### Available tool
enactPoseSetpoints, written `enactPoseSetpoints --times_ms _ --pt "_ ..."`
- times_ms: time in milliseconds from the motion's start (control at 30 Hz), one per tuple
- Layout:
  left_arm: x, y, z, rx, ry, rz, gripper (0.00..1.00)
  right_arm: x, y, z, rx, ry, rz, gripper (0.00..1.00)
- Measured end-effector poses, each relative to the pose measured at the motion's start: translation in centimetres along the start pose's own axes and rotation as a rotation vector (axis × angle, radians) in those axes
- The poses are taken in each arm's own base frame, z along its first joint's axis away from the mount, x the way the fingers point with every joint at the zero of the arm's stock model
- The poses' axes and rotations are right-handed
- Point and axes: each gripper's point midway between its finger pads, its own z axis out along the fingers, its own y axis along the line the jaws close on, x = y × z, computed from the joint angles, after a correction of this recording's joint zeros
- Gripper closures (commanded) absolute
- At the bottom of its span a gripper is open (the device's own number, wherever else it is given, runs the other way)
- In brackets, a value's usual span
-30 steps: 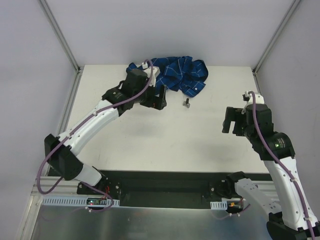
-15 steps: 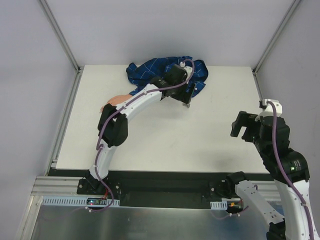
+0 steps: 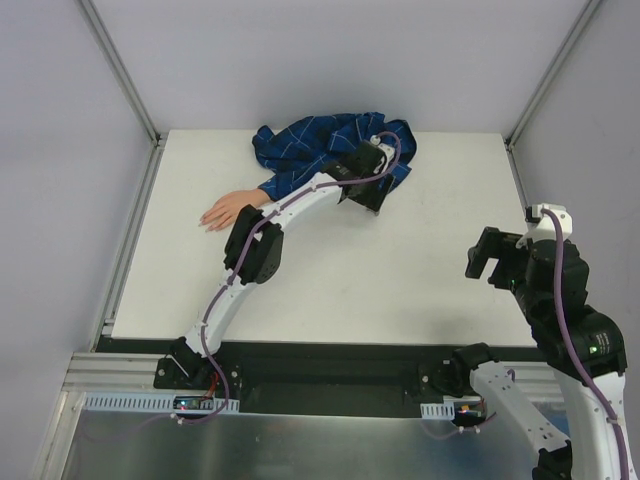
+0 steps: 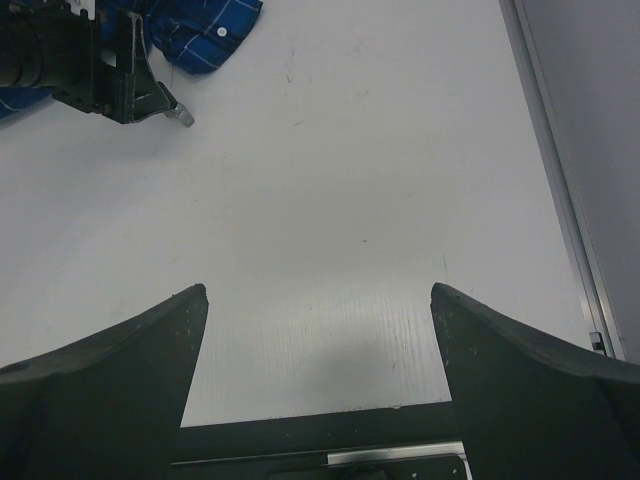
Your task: Paint the nails
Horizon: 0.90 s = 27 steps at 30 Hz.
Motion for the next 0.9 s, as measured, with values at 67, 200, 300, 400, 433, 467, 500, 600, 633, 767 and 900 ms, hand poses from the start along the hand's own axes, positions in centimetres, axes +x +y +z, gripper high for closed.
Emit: enactPoseSetpoints --times_ms 67,200,300,400,433,467,500,600,633,767,900 --pt "0.0 0.2 0.3 -0.009 -0.003 0.007 0.36 0.0 0.0 0.0 0.0 -0.001 0.0 0.04" --pt "-0.4 0.2 0.6 -0.01 -0.018 0.015 0.39 0.0 0.0 0.0 -0.001 -0.001 -0.003 0.04" --pt "-0.7 0.1 0.7 -0.007 -0.032 0.022 0.4 0.0 0.0 0.0 -0.001 -0.001 -0.004 0.04" --pt "-1.2 -0.1 0.9 -0.003 -0.05 0.029 0.41 0.1 0.0 0.0 -0.001 0.001 -0.004 0.04" --pt "-1.3 -0.3 1.1 0.0 -0.057 0.032 0.41 0.1 0.0 0.0 -0.001 0.001 -0.004 0.04" --pt "-1.4 -0.4 1.2 0.003 -0.062 0.034 0.42 0.1 0.0 0.0 -0.001 0.001 -0.004 0.04" --pt "-1.3 -0.6 1.3 0.005 -0.063 0.037 0.42 0.1 0.0 0.1 -0.001 0.002 -0.004 0.04" --pt "-1.2 -0.8 1.8 0.008 -0.066 0.042 0.46 0.2 0.0 0.1 -0.001 0.005 -0.005 0.04" --pt "-1.1 -0.9 1.9 0.009 -0.067 0.042 0.48 0.2 0.0 0.1 0.0 0.006 -0.006 0.04" --pt "-0.5 -1.1 2.5 0.011 -0.053 0.047 0.53 0.2 0.0 0.2 0.0 0.006 -0.006 0.04" --pt "-0.4 -1.1 2.7 0.011 -0.051 0.048 0.6 0.2 0.0 0.2 -0.001 0.007 -0.006 0.04"
